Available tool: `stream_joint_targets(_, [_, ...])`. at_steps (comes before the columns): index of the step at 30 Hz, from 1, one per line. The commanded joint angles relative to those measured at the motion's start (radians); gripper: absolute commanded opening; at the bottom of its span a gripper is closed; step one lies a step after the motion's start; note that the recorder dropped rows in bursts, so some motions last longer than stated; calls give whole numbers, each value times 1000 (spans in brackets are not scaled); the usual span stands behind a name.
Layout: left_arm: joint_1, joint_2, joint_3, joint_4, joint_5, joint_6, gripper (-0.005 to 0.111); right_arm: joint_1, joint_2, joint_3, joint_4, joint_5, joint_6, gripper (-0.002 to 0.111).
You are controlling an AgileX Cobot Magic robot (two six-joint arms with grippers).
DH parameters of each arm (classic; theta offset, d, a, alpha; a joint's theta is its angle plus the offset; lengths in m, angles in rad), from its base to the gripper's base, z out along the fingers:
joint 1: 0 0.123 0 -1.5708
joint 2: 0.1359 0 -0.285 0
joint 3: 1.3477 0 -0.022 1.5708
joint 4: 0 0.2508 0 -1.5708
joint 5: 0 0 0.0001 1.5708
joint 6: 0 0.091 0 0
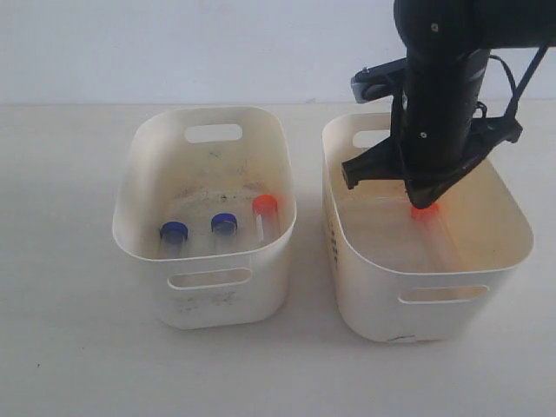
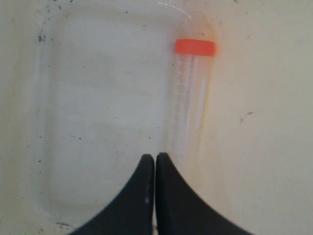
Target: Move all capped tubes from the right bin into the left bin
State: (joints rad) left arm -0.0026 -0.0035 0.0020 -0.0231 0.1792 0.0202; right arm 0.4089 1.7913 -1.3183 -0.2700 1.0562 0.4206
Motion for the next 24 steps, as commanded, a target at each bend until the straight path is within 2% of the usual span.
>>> stream_joint_targets(1, [-7,4,-2,-3,-7,-4,4,-4,-2,42,-8,-54,16,0])
stream_joint_targets(24, [-7,4,-2,-3,-7,-4,4,-31,129,50,-39,-27,34,0])
